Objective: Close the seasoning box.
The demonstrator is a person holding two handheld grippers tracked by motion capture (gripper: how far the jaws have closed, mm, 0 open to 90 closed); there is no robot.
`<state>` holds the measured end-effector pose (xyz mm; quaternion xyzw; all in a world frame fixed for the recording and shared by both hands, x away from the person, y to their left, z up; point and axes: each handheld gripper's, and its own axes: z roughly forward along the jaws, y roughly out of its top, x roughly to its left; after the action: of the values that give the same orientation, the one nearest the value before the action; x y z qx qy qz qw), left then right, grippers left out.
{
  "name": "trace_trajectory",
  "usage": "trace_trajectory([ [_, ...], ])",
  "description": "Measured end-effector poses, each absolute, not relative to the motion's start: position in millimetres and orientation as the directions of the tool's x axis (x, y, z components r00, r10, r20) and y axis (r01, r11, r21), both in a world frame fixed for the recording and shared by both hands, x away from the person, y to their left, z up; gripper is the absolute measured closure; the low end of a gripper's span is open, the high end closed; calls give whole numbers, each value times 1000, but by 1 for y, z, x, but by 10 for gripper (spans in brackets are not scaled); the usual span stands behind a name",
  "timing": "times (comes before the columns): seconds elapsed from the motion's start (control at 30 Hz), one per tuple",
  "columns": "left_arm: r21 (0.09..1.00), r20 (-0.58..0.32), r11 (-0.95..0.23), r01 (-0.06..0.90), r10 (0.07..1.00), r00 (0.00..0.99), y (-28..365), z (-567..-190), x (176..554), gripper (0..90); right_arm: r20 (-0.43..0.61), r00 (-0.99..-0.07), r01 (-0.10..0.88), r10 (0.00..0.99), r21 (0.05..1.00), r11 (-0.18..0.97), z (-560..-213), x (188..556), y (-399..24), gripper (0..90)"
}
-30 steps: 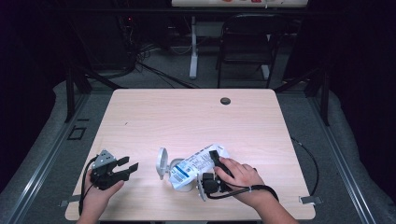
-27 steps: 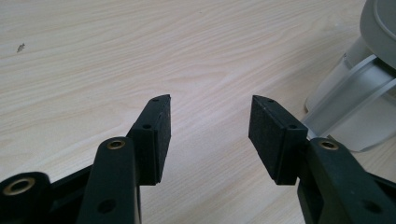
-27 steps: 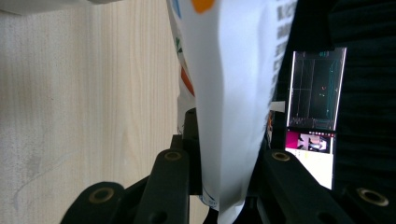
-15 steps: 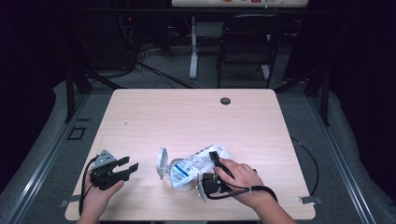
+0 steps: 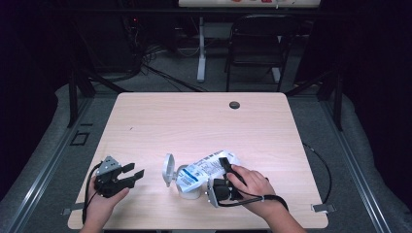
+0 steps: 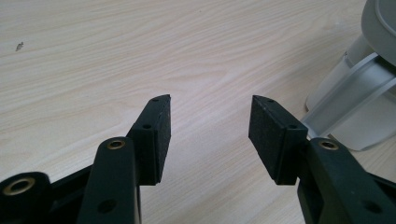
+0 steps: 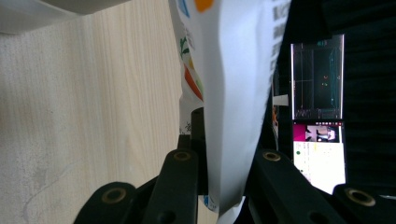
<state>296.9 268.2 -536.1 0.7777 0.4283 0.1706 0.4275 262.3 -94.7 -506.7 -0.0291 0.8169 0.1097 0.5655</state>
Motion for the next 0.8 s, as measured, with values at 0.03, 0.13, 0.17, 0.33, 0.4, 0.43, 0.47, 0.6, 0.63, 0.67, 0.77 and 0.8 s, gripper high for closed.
trace_trajectory([
  [0.03,811,-102,-267,520,812,575,268,-536,297,494,-930,-359,-175,85,156,972,-507,263,-95,836],
  [0.13,810,-101,-269,521,812,575,268,-536,297,494,-923,-368,-171,111,185,968,-507,262,-95,838],
  [0.17,811,-98,-268,520,813,573,268,-536,297,494,-921,-371,-167,120,193,967,-507,262,-95,838],
  [0.33,812,-101,-266,519,813,574,268,-536,297,494,-901,-397,-156,175,254,954,-506,263,-97,841],
  [0.4,812,-100,-267,520,813,574,268,-536,297,494,-887,-415,-142,202,283,949,-506,264,-98,847],
  [0.43,811,-100,-267,520,813,574,268,-536,297,494,-879,-424,-136,217,298,945,-507,264,-99,849],
  [0.47,812,-101,-266,519,813,573,268,-536,297,494,-874,-431,-127,223,303,944,-507,264,-99,851],
  [0.6,811,-98,-268,520,814,573,268,-536,297,494,-852,-454,-114,261,346,931,-510,264,-100,854],
  [0.63,811,-98,-268,520,814,572,268,-536,297,494,-847,-460,-110,268,353,929,-510,264,-100,854],
  [0.67,810,-99,-268,521,814,572,268,-536,297,494,-842,-465,-101,275,359,928,-510,263,-100,855],
  [0.77,811,-100,-267,520,813,574,268,-537,297,494,-820,-477,-93,316,404,910,-511,264,-101,857],
  [0.8,811,-100,-267,520,813,574,268,-537,297,494,-816,-483,-82,318,403,911,-511,263,-102,859],
])
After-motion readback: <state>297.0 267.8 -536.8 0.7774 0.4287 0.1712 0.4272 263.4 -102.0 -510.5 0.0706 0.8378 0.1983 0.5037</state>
